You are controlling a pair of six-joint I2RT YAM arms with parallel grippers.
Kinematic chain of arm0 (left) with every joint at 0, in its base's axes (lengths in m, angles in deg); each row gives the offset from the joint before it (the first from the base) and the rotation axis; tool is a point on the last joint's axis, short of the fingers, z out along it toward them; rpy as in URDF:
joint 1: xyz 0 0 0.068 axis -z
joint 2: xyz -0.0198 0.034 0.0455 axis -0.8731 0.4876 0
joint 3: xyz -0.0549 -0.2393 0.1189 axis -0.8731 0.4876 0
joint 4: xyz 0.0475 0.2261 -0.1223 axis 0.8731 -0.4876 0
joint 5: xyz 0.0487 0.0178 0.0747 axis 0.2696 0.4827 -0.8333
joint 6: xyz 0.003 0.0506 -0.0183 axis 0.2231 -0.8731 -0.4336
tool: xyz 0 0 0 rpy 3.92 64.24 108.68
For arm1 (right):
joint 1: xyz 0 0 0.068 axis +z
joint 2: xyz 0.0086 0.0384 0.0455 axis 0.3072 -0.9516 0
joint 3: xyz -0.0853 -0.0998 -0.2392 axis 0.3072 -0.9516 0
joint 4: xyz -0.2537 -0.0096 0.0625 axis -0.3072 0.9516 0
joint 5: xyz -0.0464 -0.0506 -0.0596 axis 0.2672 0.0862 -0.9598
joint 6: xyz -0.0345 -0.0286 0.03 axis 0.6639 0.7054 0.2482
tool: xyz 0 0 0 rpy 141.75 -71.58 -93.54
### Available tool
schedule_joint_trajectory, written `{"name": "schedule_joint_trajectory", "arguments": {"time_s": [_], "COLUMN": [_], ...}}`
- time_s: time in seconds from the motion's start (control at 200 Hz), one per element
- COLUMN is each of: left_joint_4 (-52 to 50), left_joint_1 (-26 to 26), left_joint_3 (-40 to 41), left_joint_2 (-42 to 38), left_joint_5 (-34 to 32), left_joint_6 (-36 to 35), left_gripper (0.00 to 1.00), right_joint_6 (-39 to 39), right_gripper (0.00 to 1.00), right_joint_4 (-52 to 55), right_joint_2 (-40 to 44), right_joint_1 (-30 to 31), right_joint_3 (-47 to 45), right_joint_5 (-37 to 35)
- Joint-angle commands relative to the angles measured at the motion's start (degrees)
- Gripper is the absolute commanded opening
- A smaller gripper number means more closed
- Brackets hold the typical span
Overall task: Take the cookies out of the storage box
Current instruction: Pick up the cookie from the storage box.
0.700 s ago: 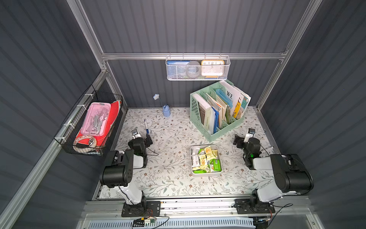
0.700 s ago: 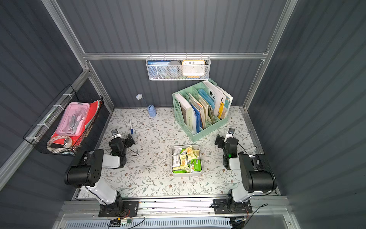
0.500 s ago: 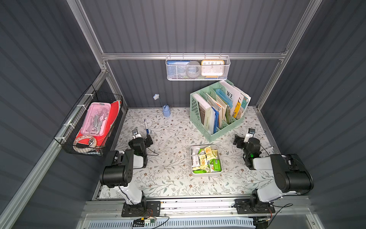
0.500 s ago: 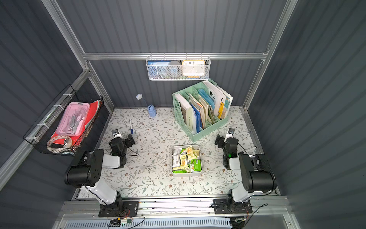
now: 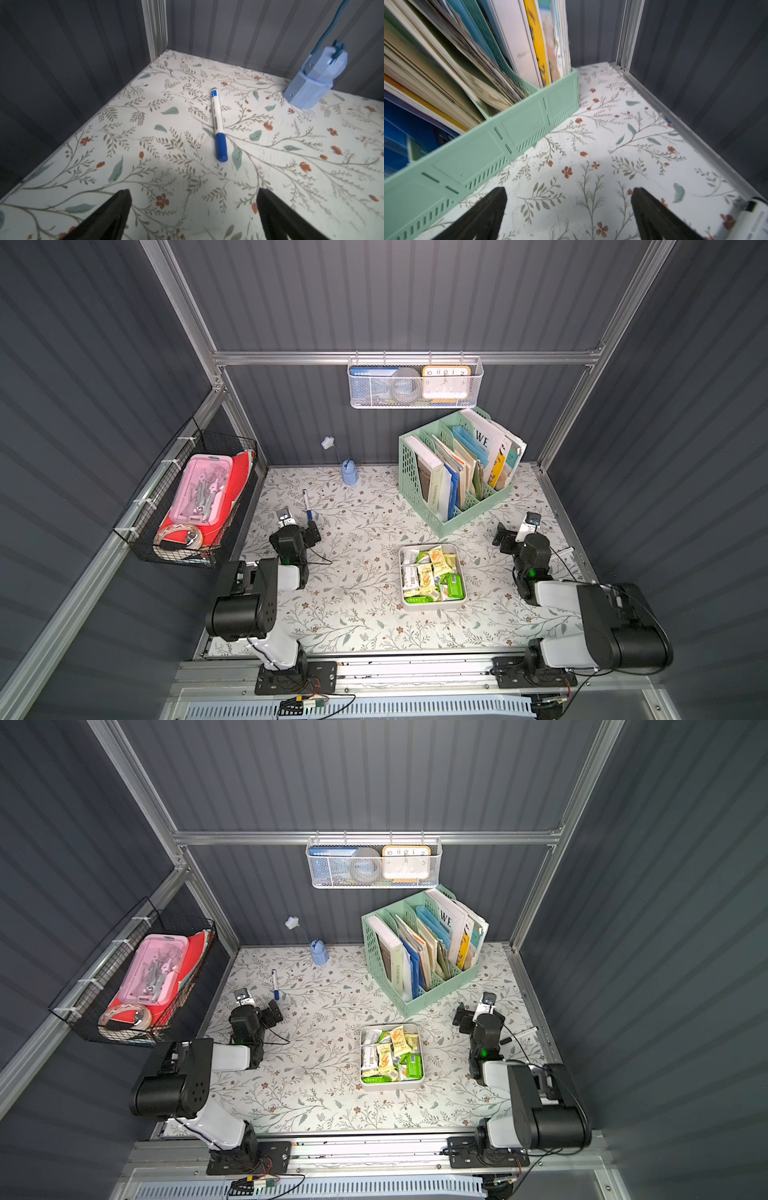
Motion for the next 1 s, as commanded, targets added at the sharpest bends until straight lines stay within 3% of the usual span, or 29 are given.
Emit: {"name": "schedule_joint_trajectory", "arguments": {"time_s": [0.0, 0.115, 0.17, 0.22, 0.375, 0.605, 0.76, 0.995], "left_joint_4": [-15.0, -39.2, -51.2, -55.8, -54.4, -58.5, -57.7, -55.4], "left_joint_1": [0.1, 0.1, 0.1, 0.0, 0.6, 12.1, 17.2, 27.8], "left_joint_3": [-6.3, -17.7, -23.2, -24.9, -20.7, -16.5, -11.9, -8.0], "left_joint_2": [-7.1, -9.5, -9.2, -9.5, -15.3, -22.7, -25.9, -29.8], "left_joint_5": [-4.3, -11.0, -10.9, -6.9, 5.0, 5.5, 11.2, 11.7], "left_joint_6": [5.8, 16.5, 20.1, 21.2, 23.2, 30.8, 37.0, 43.5], "left_gripper": [1.0, 1.0, 1.0, 1.0, 0.99, 0.95, 0.93, 0.83], "right_joint_6": [-2.0, -13.7, -21.5, -28.2, -34.8, -38.3, -35.9, -34.4], "right_gripper": [0.99, 0.99, 0.99, 0.99, 0.95, 0.71, 0.62, 0.56], "right_joint_4": [16.0, 38.0, 45.9, 53.0, 60.7, 78.0, 84.5, 82.6], "right_joint_2": [10.7, 20.4, 23.7, 26.6, 33.4, 31.8, 31.6, 31.4], "right_joint_1": [0.3, 0.1, 0.0, -0.3, -0.5, 1.1, 7.6, 19.9], "right_joint_3": [2.7, 7.8, 9.0, 10.2, 10.8, 17.9, 20.9, 21.7], "right_joint_5": [-2.0, -7.7, -11.7, -11.8, 6.0, 27.4, 30.9, 32.4]}}
